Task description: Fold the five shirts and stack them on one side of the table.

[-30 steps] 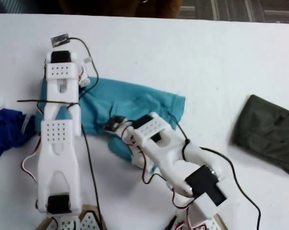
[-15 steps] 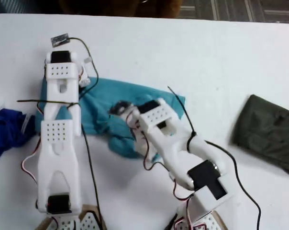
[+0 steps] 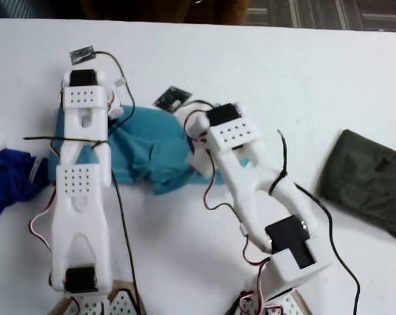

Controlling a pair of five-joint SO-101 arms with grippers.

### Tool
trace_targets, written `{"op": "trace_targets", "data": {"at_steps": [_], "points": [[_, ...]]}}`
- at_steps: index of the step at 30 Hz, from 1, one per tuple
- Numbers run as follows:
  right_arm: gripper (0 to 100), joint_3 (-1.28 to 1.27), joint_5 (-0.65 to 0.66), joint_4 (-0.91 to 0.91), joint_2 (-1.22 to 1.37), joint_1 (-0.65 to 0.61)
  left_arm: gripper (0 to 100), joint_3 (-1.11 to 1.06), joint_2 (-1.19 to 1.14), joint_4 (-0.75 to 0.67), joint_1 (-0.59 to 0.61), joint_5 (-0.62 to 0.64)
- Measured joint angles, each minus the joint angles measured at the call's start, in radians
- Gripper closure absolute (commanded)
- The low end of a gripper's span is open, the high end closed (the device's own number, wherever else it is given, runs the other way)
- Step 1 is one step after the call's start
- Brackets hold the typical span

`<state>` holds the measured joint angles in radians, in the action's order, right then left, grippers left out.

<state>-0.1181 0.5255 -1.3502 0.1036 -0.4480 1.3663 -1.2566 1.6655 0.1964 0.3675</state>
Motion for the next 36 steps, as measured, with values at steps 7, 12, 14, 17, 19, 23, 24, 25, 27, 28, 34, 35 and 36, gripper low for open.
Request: {"op": "trace_targets", "data": {"at_steps": [7, 12, 14, 17, 19, 23, 24, 25, 27, 28, 34, 35, 36], "points": [[98.0, 0.017, 0.011, 0.129, 0.086, 0.017, 98, 0.0, 0.0, 0.0, 0.0, 0.0], [98.0, 0.14, 0.012, 0.137, 0.201, 0.017, 98, 0.0, 0.0, 0.0, 0.0, 0.0], [98.0, 0.213, 0.012, 0.121, 0.249, 0.017, 98, 0.0, 0.0, 0.0, 0.0, 0.0], [95.0, 0.33, 0.012, 0.084, 0.315, 0.017, 98, 0.0, 0.0, 0.0, 0.0, 0.0], [88.7, 0.402, 0.012, 0.055, 0.361, 0.017, 98, 0.0, 0.0, 0.0, 0.0, 0.0], [73.5, 0.532, 0.012, -0.012, 0.454, 0.017, 98, 0.0, 0.0, 0.0, 0.0, 0.0], [70.3, 0.568, 0.012, -0.031, 0.477, 0.017, 98, 0.0, 0.0, 0.0, 0.0, 0.0], [67.6, 0.601, 0.012, -0.048, 0.497, 0.017, 98, 0.0, 0.0, 0.0, 0.0, 0.0], [64.7, 0.667, 0.012, -0.075, 0.528, 0.025, 98, 0.0, 0.0, 0.0, 0.0, 0.0], [64.8, 0.703, 0.012, -0.084, 0.543, 0.032, 98, 0.0, 0.0, 0.0, 0.0, 0.0], [64.8, 0.873, 0.012, -0.155, 0.591, 0.089, 98, 0.0, 0.0, 0.0, 0.0, 0.0], [65.2, 0.902, 0.012, -0.186, 0.591, 0.098, 98, 0.0, 0.0, 0.0, 0.0, 0.0], [67.2, 0.934, 0.012, -0.222, 0.591, 0.106, 98, 0.0, 0.0, 0.0, 0.0, 0.0]]}}
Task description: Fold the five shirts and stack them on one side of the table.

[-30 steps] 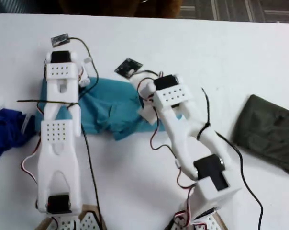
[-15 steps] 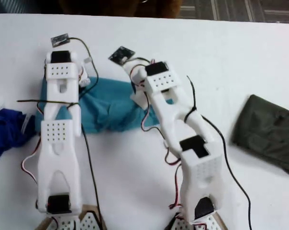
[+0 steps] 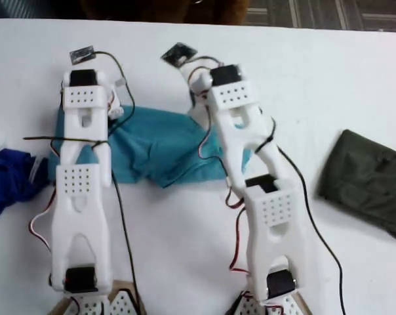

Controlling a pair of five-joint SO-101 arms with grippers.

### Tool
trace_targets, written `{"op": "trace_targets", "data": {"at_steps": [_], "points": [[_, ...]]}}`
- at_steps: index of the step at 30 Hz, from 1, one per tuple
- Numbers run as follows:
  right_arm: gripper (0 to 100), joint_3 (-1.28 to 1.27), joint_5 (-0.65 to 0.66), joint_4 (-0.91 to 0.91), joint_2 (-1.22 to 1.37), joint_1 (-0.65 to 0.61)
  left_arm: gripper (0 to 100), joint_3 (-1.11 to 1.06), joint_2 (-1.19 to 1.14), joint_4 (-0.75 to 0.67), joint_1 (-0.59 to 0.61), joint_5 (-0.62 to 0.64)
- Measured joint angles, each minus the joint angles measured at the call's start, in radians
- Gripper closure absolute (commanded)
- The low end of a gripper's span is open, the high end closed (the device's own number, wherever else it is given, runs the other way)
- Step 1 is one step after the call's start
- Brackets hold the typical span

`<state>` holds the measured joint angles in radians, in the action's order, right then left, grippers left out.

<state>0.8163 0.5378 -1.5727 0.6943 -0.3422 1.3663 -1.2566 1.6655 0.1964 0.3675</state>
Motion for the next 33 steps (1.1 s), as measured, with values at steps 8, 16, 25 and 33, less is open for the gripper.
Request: {"op": "trace_targets", "data": {"at_steps": [8, 16, 25, 33], "points": [[96.4, 0.132, 0.057, -0.173, -0.005, 0.083, 98, 0.0, 0.0, 0.0, 0.0, 0.0], [97.9, -0.259, 0.063, -0.173, -0.221, 0.012, 98, 0.0, 0.0, 0.0, 0.0, 0.0], [97.9, -0.769, 0.061, -0.049, -0.448, -0.147, 98, 0.0, 0.0, 0.0, 0.0, 0.0], [97.9, -0.89, -0.071, 0.164, -0.423, -0.175, 98, 0.0, 0.0, 0.0, 0.0, 0.0]]}}
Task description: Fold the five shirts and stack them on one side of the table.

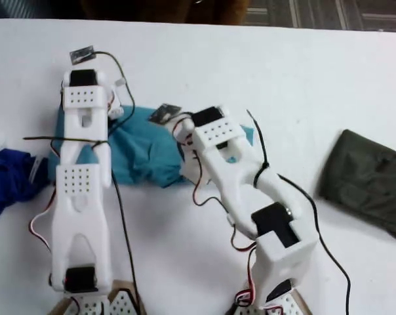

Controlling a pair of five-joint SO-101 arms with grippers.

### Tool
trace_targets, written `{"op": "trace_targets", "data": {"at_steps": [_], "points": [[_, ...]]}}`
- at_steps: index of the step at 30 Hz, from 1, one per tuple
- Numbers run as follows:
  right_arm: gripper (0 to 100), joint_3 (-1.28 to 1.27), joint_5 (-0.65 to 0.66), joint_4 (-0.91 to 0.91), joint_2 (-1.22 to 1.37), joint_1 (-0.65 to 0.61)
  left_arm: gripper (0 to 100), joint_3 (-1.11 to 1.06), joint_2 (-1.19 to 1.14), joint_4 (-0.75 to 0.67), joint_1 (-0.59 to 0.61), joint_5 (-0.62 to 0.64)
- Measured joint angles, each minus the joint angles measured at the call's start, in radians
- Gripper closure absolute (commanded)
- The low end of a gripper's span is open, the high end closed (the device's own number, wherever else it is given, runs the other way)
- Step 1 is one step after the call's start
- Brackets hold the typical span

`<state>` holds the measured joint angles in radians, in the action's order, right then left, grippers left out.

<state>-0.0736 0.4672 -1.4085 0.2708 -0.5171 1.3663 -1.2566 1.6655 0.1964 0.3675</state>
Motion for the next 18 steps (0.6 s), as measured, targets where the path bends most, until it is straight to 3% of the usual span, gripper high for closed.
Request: {"op": "trace_targets", "data": {"at_steps": [7, 18], "points": [[97.9, 0.101, -0.006, 0.058, 0.103, -0.005, 98, 0.0, 0.0, 0.0, 0.0, 0.0], [97.9, 0.493, -0.009, 0.018, 0.333, -0.035, 98, 0.0, 0.0, 0.0, 0.0, 0.0]]}}
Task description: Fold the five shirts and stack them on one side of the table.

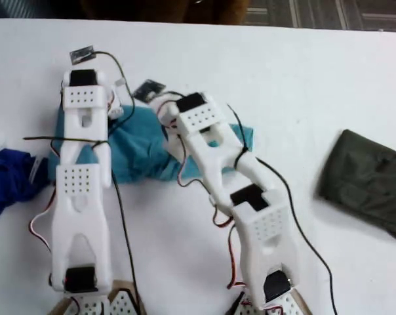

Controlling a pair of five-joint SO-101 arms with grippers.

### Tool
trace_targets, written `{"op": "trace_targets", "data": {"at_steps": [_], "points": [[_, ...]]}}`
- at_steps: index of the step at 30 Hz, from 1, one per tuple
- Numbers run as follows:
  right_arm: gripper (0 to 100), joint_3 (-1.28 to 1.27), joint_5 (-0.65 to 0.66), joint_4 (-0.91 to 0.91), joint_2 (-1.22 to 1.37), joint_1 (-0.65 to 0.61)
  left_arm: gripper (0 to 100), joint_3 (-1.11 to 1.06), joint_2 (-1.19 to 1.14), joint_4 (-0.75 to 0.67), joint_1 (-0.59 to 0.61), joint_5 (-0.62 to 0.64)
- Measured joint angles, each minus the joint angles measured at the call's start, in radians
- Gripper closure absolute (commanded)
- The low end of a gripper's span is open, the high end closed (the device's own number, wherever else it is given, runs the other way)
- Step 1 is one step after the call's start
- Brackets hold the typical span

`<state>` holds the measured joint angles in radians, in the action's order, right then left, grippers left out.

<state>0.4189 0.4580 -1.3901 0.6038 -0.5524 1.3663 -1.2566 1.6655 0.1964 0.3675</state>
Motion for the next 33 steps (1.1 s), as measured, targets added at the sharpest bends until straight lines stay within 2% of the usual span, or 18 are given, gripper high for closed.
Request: {"op": "trace_targets", "data": {"at_steps": [6, 13, 18, 23, 28, 33], "points": [[97.9, 0.135, 0.0, -0.077, 0.069, -0.025, 98, 0.0, 0.0, 0.0, 0.0, 0.0], [97.9, 0.239, 0.0, -0.071, 0.178, -0.032, 98, 0.0, 0.0, 0.0, 0.0, 0.0], [97.9, 0.391, -0.011, -0.106, 0.229, 0.044, 98, 0.0, 0.0, 0.0, 0.0, 0.0], [97.9, 0.512, -0.101, -0.146, 0.278, 0.123, 98, 0.0, 0.0, 0.0, 0.0, 0.0], [97.9, 0.58, -0.115, -0.21, 0.302, 0.127, 98, 0.0, 0.0, 0.002, 0.0, 0.0], [97.9, 0.718, -0.115, -0.348, 0.299, 0.147, 98, 0.0, 0.0, 0.002, 0.0, 0.0]]}}
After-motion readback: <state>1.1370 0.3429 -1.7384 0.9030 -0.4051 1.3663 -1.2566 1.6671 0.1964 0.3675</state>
